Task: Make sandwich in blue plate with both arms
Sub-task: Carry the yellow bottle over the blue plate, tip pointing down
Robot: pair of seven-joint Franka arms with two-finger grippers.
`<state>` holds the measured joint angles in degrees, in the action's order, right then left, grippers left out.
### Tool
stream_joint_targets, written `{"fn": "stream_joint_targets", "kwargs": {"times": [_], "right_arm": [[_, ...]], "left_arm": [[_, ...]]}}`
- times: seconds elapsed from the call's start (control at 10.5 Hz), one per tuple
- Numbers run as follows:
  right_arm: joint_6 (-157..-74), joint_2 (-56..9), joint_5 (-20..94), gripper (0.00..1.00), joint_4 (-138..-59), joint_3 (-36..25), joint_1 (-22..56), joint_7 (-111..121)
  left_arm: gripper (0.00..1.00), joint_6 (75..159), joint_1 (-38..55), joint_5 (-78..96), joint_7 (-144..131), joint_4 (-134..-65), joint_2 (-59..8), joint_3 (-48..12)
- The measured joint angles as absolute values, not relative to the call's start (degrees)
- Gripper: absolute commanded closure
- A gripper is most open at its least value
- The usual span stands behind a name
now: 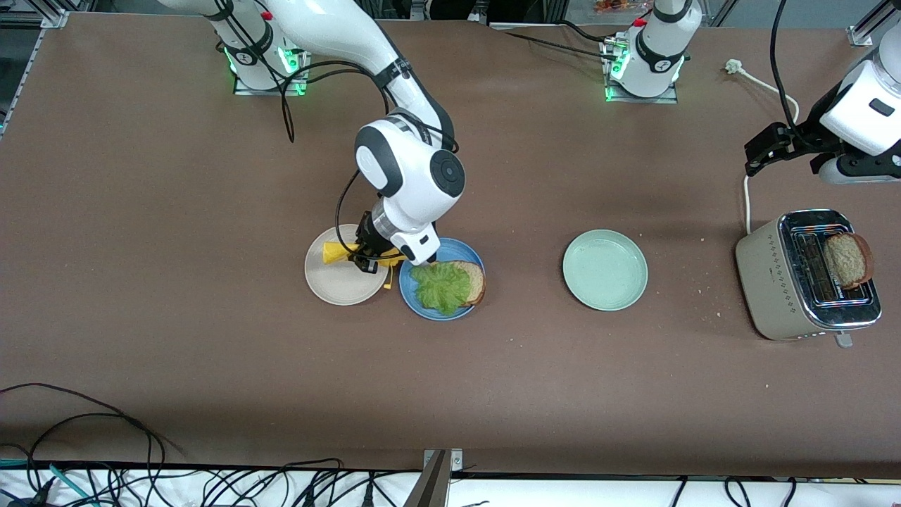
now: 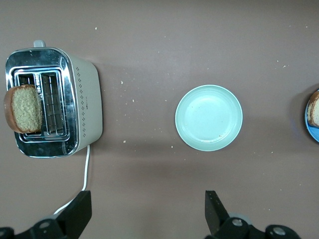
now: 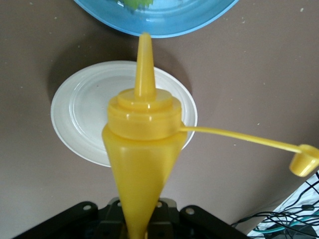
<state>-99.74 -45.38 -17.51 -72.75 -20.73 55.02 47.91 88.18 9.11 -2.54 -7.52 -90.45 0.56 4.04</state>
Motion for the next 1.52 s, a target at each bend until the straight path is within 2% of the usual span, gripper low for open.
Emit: {"fn": "stream_joint_targets", "kwargs": {"times": [0.67,0.95,1.52], "right_arm": [[-99.6,-44.1,-16.3,0.93,-71.9,-21.4,54.9,47.7],[-96.7,-40.3,-5.1,0.93,-71.8,-22.4,52.2,51.0],[-92.8,-38.1,20.3,0.95,-72.4,-22.6,34.7,79.9]], "left_arm": [[0.00,88.2,9.0,-2.5,-7.5,-90.4,0.6,4.1],[0.00,88.2,9.0,-2.5,-7.5,-90.4,0.6,4.2],[0.00,88.0,6.4,-2.6,-7.6,-90.5,-0.5,5.0]]}}
